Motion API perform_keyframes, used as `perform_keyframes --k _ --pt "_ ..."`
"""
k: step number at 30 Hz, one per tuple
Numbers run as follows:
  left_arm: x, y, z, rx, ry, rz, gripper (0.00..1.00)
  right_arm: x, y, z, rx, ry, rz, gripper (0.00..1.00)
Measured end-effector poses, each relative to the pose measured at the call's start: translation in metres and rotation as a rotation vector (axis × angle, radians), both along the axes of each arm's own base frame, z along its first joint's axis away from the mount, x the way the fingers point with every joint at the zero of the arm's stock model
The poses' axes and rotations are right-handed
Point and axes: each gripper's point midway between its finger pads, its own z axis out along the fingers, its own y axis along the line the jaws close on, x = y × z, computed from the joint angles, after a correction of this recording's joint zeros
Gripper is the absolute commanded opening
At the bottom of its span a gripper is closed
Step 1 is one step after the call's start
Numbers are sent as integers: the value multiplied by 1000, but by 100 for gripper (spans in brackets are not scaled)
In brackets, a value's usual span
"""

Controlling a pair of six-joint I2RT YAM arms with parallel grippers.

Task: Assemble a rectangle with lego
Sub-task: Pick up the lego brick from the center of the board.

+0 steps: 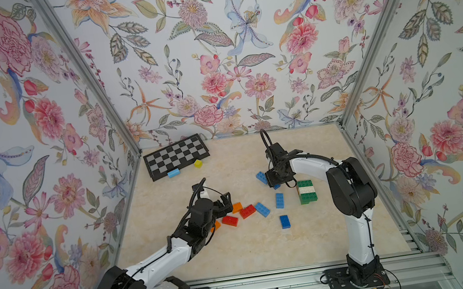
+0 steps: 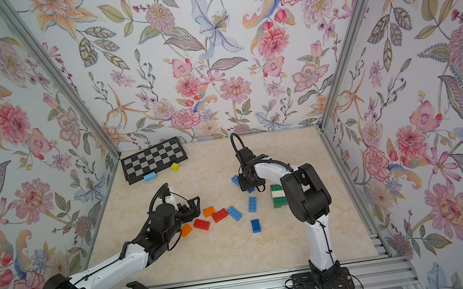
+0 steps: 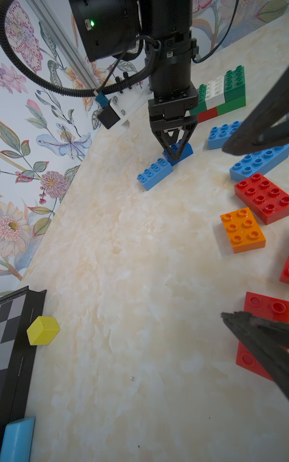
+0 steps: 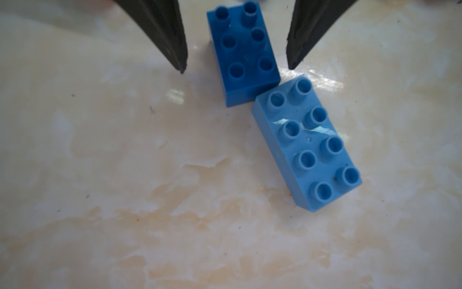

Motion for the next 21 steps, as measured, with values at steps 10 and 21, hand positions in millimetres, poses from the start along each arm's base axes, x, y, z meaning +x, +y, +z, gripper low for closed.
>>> perform_keyframes --k 10,21 --pt "2 4 0 0 0 11 99 1 0 -6 -12 14 0 27" --pt "1 6 17 2 -52 7 99 -18 15 25 -10 -37 25 17"
